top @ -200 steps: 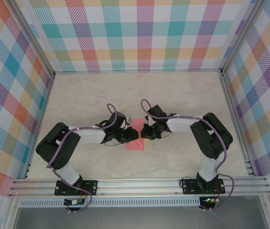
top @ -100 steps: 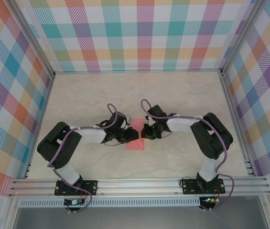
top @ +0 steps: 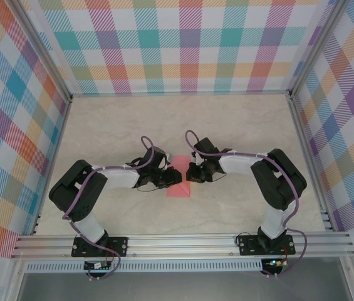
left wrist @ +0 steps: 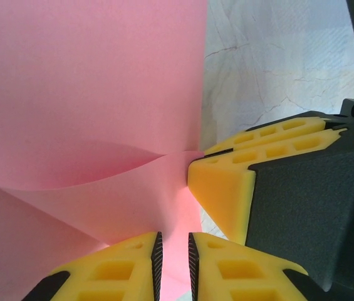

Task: Fold a paper plane with a square sheet of paper (pick it up from the middle)
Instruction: Fold the triangle a second time at the center of the table.

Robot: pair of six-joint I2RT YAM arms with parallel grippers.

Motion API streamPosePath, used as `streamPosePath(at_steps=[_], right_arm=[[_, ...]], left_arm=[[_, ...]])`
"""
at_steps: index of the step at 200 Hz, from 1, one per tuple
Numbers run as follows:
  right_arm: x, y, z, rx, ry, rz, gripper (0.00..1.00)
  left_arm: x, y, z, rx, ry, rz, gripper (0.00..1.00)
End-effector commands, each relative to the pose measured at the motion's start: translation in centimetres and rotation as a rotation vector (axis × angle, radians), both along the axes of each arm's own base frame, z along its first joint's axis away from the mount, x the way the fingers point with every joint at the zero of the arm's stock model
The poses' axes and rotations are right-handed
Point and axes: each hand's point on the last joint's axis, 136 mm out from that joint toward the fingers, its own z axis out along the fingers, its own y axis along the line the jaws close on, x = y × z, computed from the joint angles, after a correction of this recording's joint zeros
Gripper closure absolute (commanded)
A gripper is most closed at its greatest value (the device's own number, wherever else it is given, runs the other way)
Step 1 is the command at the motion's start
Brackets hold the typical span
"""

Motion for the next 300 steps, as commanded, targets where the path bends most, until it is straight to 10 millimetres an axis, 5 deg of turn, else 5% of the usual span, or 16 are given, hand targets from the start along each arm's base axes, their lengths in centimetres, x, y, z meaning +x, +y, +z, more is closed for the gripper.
streamPosePath(at_steps=[1, 136, 243, 300], right_arm=[[0.3, -0.4, 0.9, -0.013, -0.032, 0.005, 0.88], [0.4, -0.4, -0.1, -0.034, -0.010, 0.013, 0.88], [0.5, -0.3, -0.6, -0.049, 0.002, 0.024, 0.88], [0.4, -0.5, -1.0, -0.066, 0.015, 0.023, 0.88]], left_arm=[[0.6, -0.5, 0.5, -0.016, -0.019, -0.020, 0.79], [0.7, -1.3, 3.1, -0.071, -0.066, -0.041, 0.79], [0.8, -1.3, 2.3, -0.056, -0.057, -0.037, 0.79], [1.0, -1.1, 4.2, -0.075, -0.114, -0.025, 0.79]])
